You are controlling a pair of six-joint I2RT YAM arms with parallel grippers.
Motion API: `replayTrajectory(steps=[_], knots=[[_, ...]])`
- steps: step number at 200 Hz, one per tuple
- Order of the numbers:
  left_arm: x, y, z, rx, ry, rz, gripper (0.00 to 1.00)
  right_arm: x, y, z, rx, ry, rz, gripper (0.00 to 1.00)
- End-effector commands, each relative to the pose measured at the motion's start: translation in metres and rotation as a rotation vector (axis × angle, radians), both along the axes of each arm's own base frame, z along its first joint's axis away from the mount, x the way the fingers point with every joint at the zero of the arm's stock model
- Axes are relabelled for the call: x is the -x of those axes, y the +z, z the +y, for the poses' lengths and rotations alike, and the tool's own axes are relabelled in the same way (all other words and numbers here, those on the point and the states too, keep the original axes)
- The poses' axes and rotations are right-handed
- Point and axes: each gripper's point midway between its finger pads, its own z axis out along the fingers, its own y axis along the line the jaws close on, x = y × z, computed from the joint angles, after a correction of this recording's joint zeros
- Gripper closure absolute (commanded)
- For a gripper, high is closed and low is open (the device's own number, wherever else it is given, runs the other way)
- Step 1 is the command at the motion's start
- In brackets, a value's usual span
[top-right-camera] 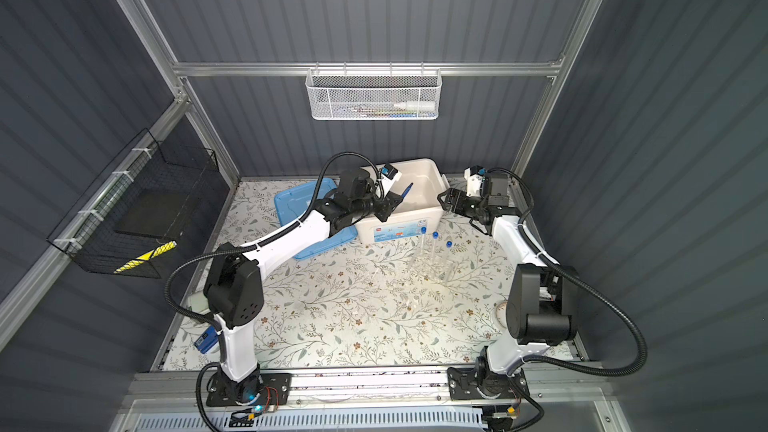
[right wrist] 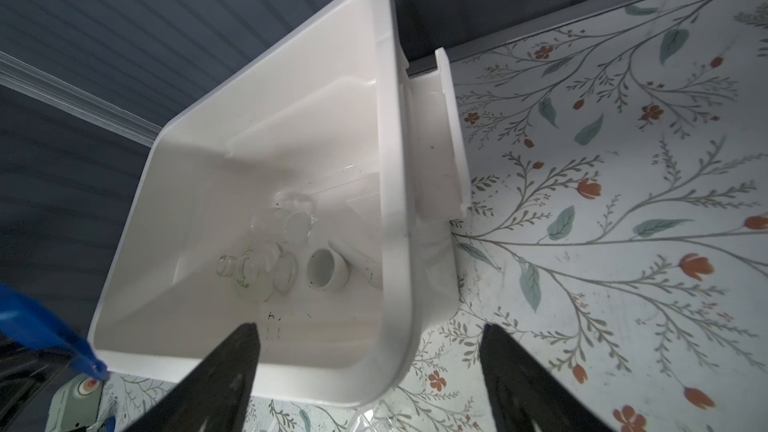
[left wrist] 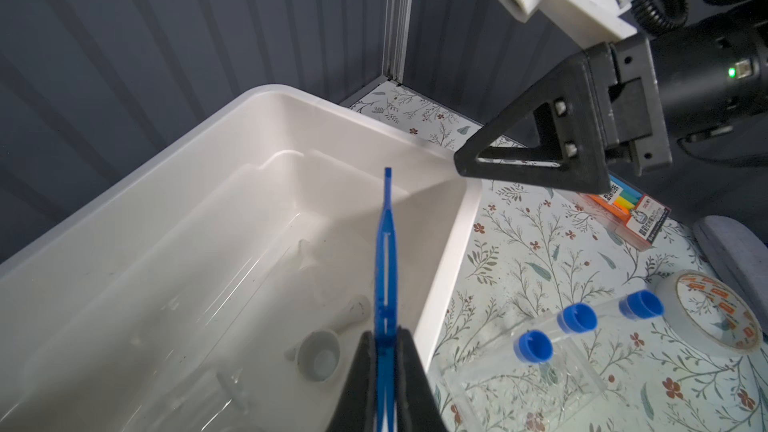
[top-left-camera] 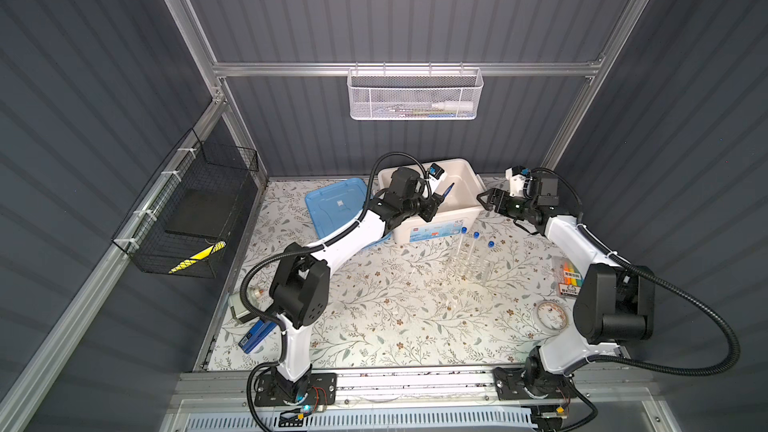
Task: Organize the chemistry lab equipment
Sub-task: 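Lift the blue tweezers with the left gripper and carry them over the bin, then lower the tweezers into the bin and open the left gripper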
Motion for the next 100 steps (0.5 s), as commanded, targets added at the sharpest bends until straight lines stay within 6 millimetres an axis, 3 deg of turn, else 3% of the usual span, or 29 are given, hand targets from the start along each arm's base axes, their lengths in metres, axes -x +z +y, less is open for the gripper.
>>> replayTrajectory(steps=[1,46,100], knots=[[-0.006,0.004,-0.018,0.054,-0.083,0.024,0.91,-0.004,0.004,0.003,-0.040,0.027,-0.026,0.17],[-0.035,-0.017,-0.031,0.085,-0.155,0.053,0.91,-0.007,0.001,0.007,-0.056,0.063,-0.029,0.18],[-0.061,-0.044,-0.033,0.065,-0.191,0.050,0.90,-0.007,-0.008,0.010,-0.061,0.085,-0.016,0.25]])
